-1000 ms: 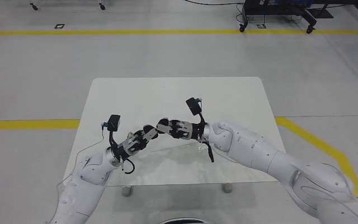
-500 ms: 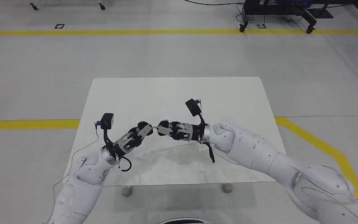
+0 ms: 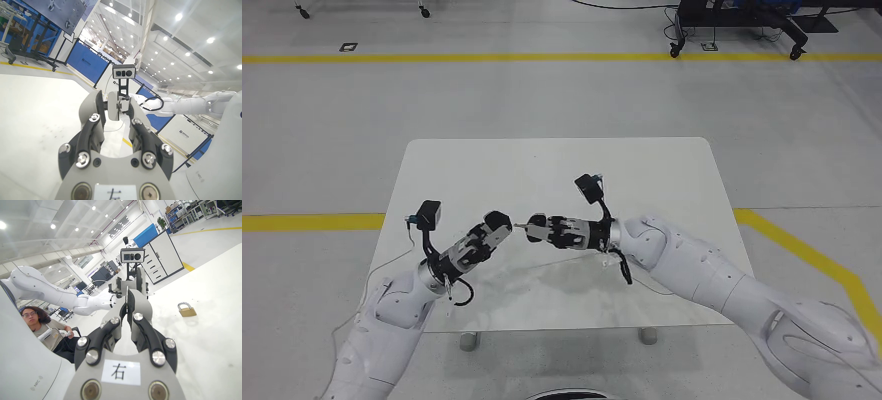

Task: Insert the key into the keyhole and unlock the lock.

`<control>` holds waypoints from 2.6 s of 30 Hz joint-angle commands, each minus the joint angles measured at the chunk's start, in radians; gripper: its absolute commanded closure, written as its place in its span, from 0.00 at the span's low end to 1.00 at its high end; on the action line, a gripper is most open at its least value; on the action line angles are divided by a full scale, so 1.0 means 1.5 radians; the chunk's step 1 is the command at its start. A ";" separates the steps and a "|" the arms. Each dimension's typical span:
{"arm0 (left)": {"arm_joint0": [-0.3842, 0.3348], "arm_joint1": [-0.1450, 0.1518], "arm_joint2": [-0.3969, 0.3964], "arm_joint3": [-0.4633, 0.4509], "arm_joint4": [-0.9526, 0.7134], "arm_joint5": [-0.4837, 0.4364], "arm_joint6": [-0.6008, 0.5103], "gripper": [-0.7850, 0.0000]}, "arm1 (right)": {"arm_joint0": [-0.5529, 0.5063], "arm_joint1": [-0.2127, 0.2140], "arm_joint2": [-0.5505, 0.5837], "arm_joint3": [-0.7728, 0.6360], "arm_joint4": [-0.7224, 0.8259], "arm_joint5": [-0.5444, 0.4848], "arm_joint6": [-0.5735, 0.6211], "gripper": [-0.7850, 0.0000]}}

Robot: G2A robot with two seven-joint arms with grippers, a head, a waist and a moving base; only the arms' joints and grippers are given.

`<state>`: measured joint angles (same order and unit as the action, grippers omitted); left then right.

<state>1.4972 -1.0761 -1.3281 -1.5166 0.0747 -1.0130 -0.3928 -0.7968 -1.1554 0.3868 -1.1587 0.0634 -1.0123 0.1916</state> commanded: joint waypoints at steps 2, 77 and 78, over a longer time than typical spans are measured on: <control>-0.003 0.003 -0.009 -0.004 0.003 0.000 -0.004 0.33 | -0.008 0.001 0.018 -0.004 0.008 0.000 0.022 1.00; 0.045 0.008 -0.090 -0.029 0.723 0.287 0.072 1.00 | -0.040 0.015 0.084 -0.003 0.010 0.000 0.038 1.00; 0.043 0.008 -0.091 -0.024 0.708 0.271 0.075 1.00 | -0.040 0.015 0.084 -0.003 0.010 0.000 0.038 1.00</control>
<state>1.5646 -1.0646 -1.4640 -1.5602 1.1621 -0.5798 -0.2859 -0.8565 -1.1327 0.5122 -1.1639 0.0787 -1.0123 0.2486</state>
